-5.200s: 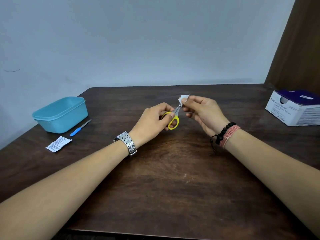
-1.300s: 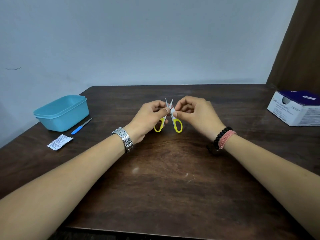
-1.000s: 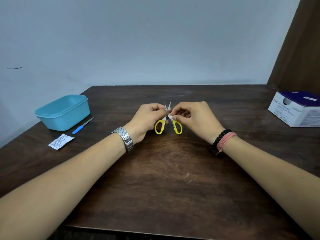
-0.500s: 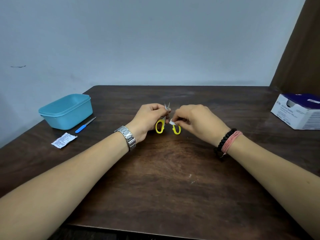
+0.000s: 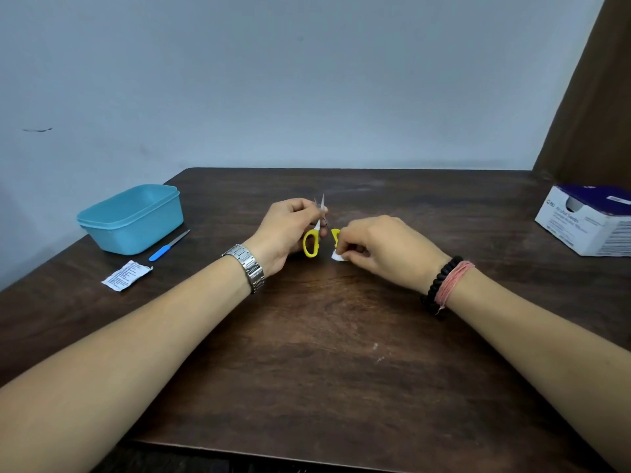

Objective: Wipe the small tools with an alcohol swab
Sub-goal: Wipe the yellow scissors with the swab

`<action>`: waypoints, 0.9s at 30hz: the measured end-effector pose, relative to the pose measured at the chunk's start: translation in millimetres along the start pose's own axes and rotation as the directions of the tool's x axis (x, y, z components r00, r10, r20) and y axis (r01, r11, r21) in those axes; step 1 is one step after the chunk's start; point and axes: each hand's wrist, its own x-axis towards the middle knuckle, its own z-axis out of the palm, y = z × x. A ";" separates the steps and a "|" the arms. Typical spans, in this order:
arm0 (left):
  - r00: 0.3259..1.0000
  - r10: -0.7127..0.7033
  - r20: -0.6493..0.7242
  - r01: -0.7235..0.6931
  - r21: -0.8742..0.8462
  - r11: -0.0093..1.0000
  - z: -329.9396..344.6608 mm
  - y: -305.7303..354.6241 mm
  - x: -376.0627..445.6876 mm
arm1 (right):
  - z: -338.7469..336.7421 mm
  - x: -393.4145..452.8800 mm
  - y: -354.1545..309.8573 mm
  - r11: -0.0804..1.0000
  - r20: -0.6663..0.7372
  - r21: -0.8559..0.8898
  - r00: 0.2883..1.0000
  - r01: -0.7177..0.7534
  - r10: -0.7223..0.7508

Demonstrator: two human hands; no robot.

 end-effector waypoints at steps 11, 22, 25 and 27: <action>0.999 0.040 -0.013 -0.041 -0.020 0.999 -3.1 -0.2 5.3 | -4.6 -2.6 9.8 0.978 -0.197 0.123 0.961 -0.171 0.193; 0.996 0.044 0.071 -0.042 -0.024 0.999 10.2 -5.0 -4.4 | -1.1 0.7 7.2 0.981 -0.253 0.166 0.958 -0.097 0.137; 0.999 0.041 0.022 -0.041 -0.023 0.999 6.6 -3.4 -2.3 | -1.0 1.9 3.6 0.988 -0.218 0.140 0.971 -0.066 0.096; 0.999 0.053 -0.011 -0.053 -0.037 0.998 3.7 -1.3 -0.1 | -0.8 1.6 4.2 0.989 -0.191 0.131 0.977 -0.070 0.095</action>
